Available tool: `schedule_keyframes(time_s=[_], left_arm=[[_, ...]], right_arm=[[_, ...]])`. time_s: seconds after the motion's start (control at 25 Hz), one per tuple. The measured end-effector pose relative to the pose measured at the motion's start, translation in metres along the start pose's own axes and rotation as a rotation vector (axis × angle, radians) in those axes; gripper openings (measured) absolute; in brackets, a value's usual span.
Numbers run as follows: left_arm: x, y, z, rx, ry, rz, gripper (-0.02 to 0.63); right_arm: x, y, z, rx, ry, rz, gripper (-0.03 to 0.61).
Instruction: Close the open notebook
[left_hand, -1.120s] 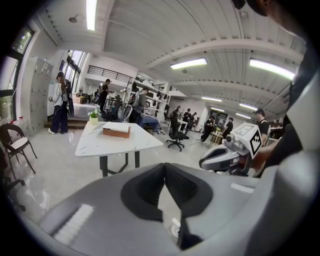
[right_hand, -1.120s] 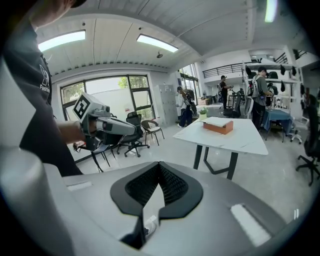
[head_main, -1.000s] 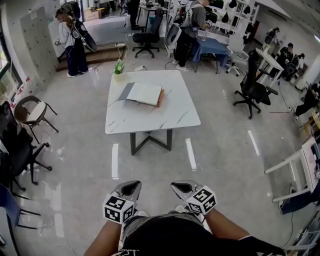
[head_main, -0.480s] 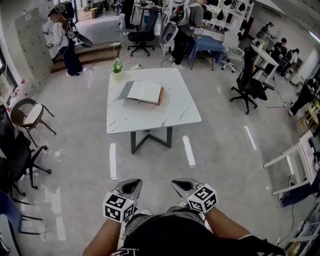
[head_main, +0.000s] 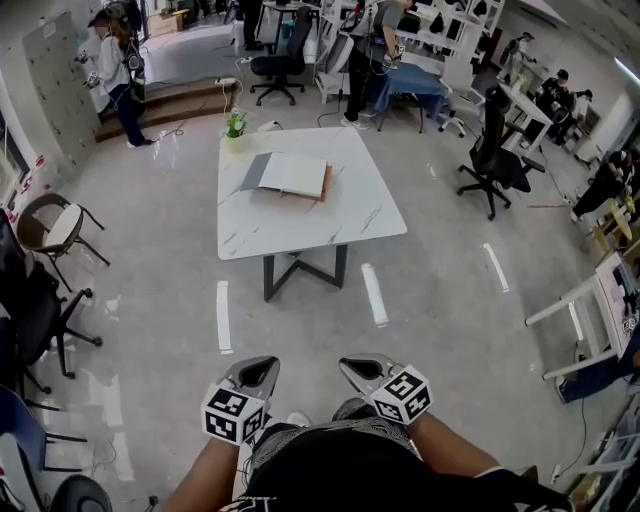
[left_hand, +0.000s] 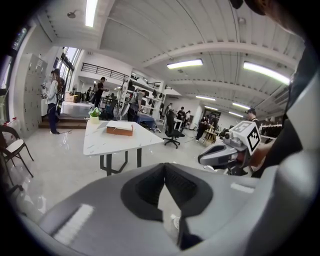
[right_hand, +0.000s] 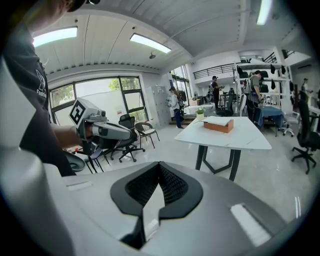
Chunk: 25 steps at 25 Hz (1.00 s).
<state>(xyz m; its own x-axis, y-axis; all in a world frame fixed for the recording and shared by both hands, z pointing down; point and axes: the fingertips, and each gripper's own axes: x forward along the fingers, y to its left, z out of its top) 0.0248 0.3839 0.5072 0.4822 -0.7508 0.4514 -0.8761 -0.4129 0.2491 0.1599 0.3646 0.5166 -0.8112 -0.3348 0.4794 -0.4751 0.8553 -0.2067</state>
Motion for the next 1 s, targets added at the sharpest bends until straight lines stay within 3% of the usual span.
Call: schedule_keyframes(time_s=[0.52,0.72,1.0], left_arm=[[0.014,0.010,-0.003,-0.033,0.003,-0.008,0.058],[0.038,0.021,0.014,-0.032,0.006,0.000,0.058],[0.088,0.048,0.062,-0.011,-0.007,0.030,0.058]], right_arm=[[0.012,-0.013,0.005,0.013,-0.001,-0.005,0.000],[0.023,-0.045,0.017,0.064,-0.019,0.004,0.000],[0.047,-0.115,0.068,0.060,-0.080,0.008,0.000]])
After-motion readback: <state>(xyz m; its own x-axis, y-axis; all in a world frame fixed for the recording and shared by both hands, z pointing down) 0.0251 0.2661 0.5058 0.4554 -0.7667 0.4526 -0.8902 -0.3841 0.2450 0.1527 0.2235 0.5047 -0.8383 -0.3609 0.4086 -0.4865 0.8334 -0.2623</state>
